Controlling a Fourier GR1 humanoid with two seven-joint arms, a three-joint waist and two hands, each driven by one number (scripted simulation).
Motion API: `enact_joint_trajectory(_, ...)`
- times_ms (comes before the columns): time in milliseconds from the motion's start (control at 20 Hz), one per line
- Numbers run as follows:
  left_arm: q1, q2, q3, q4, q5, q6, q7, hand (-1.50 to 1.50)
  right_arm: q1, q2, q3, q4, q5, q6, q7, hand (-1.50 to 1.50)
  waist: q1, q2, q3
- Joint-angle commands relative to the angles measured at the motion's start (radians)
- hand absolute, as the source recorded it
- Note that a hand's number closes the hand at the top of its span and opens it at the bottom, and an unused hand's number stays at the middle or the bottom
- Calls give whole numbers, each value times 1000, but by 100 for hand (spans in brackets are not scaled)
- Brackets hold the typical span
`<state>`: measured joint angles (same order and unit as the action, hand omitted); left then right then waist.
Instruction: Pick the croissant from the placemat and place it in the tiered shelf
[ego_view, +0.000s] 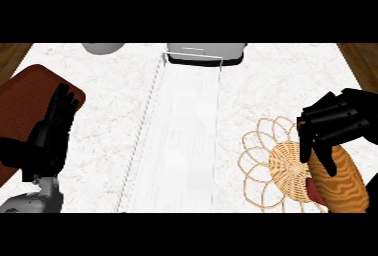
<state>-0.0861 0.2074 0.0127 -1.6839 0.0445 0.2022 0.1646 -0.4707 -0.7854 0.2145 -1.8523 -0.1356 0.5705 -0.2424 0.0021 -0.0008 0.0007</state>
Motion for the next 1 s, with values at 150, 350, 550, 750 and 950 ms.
enact_joint_trajectory(150, 17, -6, -1, -26, -26, -8, 12, 0, -164, 216, 43, 80, 42, -36, 202, 150, 10, 1, -1)
enact_joint_trajectory(350, 30, -19, 8, 22, -9, -38, -46, 0, -220, 316, 48, 221, 115, -49, 177, 150, 12, 3, -1)
enact_joint_trajectory(550, 47, -34, -5, -31, -33, -27, -21, 0, -222, 417, 75, 272, 210, -75, 160, 150, 8, 2, -1)
enact_joint_trajectory(750, 19, -36, 2, -41, -42, -17, 30, 0, -279, 526, 80, 376, 286, -135, 132, 150, 9, 2, -1)
enact_joint_trajectory(950, 16, -53, 5, 9, -42, -30, -10, 0, -287, 579, 72, 502, 349, -153, 21, 150, 7, 3, -1)
